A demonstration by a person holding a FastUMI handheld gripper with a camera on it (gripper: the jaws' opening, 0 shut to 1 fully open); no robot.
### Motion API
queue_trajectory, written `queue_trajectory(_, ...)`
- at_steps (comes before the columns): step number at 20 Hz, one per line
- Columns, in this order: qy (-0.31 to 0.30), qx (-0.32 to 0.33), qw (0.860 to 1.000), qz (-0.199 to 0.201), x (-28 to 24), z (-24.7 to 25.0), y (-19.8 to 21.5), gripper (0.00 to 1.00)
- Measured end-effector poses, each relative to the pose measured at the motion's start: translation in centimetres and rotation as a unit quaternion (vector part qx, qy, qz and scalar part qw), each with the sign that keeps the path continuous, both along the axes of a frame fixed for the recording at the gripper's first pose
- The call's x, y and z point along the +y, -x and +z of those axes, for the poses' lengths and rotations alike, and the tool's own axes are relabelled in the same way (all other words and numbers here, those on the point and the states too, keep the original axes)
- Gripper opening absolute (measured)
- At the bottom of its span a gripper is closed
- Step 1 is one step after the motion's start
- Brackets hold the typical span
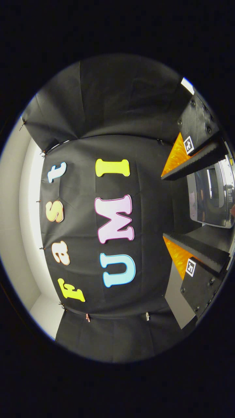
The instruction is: Put the clothes into the washing machine and then close the washing machine lid.
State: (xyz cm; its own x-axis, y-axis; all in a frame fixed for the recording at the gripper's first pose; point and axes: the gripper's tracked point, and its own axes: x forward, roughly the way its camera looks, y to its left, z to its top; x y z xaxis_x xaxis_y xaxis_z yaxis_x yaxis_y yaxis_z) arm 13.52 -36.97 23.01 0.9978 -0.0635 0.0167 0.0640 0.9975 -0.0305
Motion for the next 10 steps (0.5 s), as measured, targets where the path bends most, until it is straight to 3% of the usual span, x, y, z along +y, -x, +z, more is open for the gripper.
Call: queue_trajectory(10, -0.008, 0.001, 1.0, 0.005, 0.6, 0.27, 0.87, 0.99)
